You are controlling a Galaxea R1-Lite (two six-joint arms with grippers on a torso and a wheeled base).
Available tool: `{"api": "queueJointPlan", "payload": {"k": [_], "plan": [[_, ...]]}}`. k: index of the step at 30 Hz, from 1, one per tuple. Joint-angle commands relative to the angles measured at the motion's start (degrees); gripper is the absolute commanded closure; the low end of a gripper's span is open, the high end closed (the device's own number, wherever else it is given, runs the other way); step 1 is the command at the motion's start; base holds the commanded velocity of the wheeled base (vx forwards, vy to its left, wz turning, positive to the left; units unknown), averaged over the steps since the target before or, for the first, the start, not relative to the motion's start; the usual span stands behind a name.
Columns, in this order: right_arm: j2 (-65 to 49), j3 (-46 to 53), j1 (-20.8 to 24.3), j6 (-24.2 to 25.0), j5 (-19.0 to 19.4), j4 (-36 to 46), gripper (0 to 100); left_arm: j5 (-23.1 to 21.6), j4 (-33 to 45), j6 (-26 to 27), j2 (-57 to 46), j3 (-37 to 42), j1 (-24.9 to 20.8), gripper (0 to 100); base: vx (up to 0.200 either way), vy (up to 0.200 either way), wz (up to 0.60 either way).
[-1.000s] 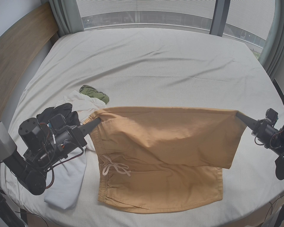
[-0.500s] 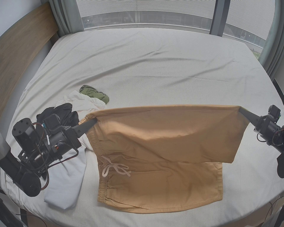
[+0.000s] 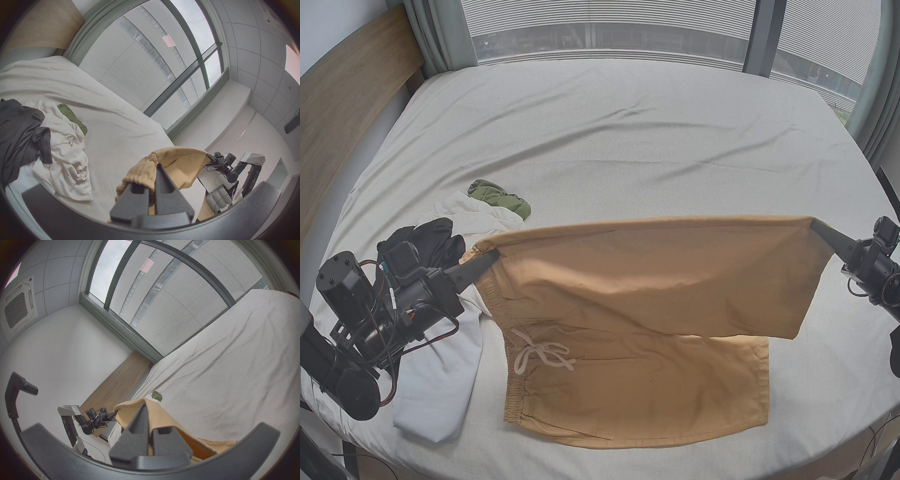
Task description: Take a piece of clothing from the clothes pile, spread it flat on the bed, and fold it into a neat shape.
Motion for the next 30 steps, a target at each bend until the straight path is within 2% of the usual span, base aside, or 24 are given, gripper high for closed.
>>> {"api": "queueJointPlan", "payload": {"k": [1, 10, 23, 30], "plan": [[0.2, -0.2, -0.2, -0.1, -0.3, 0.0, 100, 0.1, 0.0, 0.1, 1.3, -0.1, -0.1, 100, 0.0, 0.0, 0.0], [1.2, -4.1, -2.2, 0.0, -0.1, 0.2, 100, 0.4, 0.0, 0.0, 3.2, -3.0, 1.0, 100, 0.0, 0.0, 0.0], [10.9, -7.4, -1.6, 0.0, -0.1, 0.1, 100, 1.0, 0.0, 0.1, 8.2, -7.9, 1.0, 100, 0.0, 0.0, 0.0], [13.3, -10.1, -1.3, 0.0, -0.3, 0.1, 100, 3.7, 0.0, 0.0, 12.6, -12.3, 0.7, 100, 0.0, 0.0, 0.0]]}}
